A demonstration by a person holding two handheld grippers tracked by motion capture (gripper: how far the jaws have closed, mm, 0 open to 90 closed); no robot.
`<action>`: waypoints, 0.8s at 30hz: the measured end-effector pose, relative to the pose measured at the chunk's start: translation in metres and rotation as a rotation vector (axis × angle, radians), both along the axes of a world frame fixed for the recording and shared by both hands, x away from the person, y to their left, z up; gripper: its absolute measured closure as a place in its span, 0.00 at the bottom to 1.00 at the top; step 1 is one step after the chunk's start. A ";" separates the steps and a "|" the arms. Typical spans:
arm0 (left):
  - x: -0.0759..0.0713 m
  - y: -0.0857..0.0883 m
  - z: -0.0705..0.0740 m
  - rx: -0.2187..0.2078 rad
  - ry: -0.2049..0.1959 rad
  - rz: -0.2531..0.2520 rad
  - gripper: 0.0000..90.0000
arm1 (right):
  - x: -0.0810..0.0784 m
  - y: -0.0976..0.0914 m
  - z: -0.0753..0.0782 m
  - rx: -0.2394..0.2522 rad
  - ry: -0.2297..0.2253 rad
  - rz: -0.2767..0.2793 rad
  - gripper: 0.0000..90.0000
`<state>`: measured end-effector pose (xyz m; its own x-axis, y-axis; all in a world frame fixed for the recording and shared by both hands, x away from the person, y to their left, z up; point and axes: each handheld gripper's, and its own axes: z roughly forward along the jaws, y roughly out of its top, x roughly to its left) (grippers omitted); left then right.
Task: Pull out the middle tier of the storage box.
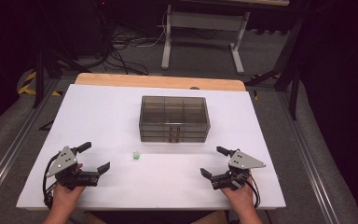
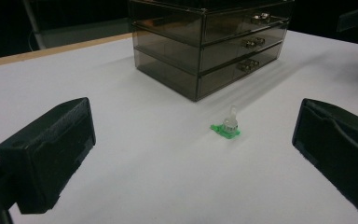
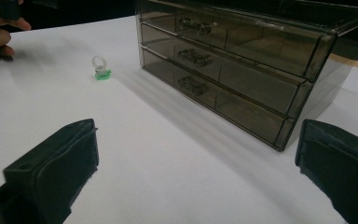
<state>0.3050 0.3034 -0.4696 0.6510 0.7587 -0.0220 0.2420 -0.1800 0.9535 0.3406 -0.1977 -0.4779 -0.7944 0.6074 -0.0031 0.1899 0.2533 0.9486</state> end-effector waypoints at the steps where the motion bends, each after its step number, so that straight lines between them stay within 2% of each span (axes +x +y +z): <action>1: 0.000 0.000 0.000 0.000 0.000 0.000 0.00 | 0.000 0.001 0.000 0.000 0.004 0.000 0.00; 6: 0.000 -0.001 0.000 0.005 -0.008 0.002 0.00 | 0.002 0.005 0.002 -0.002 0.011 0.005 0.00; 13: -0.001 -0.002 0.000 0.012 -0.011 0.002 0.00 | 0.005 0.020 0.008 -0.015 0.013 0.046 0.00; 24: -0.001 -0.002 0.000 0.012 -0.009 -0.003 0.00 | 0.012 0.033 0.016 -0.024 0.022 0.079 0.00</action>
<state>0.3043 0.3010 -0.4701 0.6531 0.7572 -0.0067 0.2326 -0.1922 0.9534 0.3525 -0.1645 -0.4623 -0.8400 0.5426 0.0010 0.1887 0.2904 0.9381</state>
